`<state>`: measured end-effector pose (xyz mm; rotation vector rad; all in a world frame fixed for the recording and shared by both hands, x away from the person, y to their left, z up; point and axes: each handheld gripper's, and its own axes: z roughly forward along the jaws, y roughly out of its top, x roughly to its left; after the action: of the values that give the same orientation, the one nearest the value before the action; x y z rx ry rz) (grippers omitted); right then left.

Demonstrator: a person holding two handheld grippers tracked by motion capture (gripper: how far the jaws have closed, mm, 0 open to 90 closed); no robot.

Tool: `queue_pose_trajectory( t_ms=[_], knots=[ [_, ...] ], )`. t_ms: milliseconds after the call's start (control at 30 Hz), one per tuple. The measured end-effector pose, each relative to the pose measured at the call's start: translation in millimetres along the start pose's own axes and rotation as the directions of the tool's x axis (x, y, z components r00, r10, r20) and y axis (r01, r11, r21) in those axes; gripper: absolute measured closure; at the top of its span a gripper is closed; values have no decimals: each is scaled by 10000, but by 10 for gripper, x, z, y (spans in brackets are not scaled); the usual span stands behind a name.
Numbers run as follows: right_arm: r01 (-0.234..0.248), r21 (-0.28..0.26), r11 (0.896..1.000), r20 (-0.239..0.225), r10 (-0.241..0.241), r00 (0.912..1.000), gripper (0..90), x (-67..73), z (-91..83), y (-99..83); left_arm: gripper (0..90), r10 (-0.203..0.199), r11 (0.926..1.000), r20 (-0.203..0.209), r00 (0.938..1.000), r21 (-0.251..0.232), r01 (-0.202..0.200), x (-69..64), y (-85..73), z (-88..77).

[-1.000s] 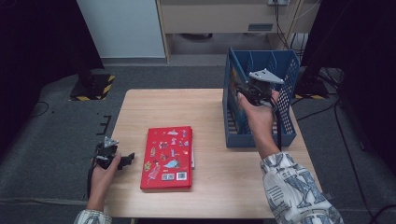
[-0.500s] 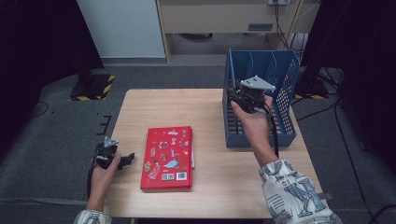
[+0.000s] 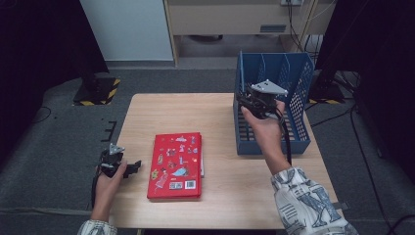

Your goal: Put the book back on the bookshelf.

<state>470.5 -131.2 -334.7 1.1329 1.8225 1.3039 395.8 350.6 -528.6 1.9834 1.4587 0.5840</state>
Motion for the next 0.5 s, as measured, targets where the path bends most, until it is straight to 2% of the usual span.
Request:
queue_pose_trajectory(
  t_ms=[267,400,500],
  knots=[
    [-112,-39,9999,-205,111,9997,448,2,8,-25,78,8,10000,10,10000,-9,-8,0,0,0],
    [-157,-188,9997,-272,152,9995,329,2,6,-41,78,12,10000,20,10000,5,-12,-4,1,1],
    [-167,-81,9998,-509,162,9986,228,11,6,-48,78,5,10000,29,10000,-14,-5,-8,2,2]
  ],
)
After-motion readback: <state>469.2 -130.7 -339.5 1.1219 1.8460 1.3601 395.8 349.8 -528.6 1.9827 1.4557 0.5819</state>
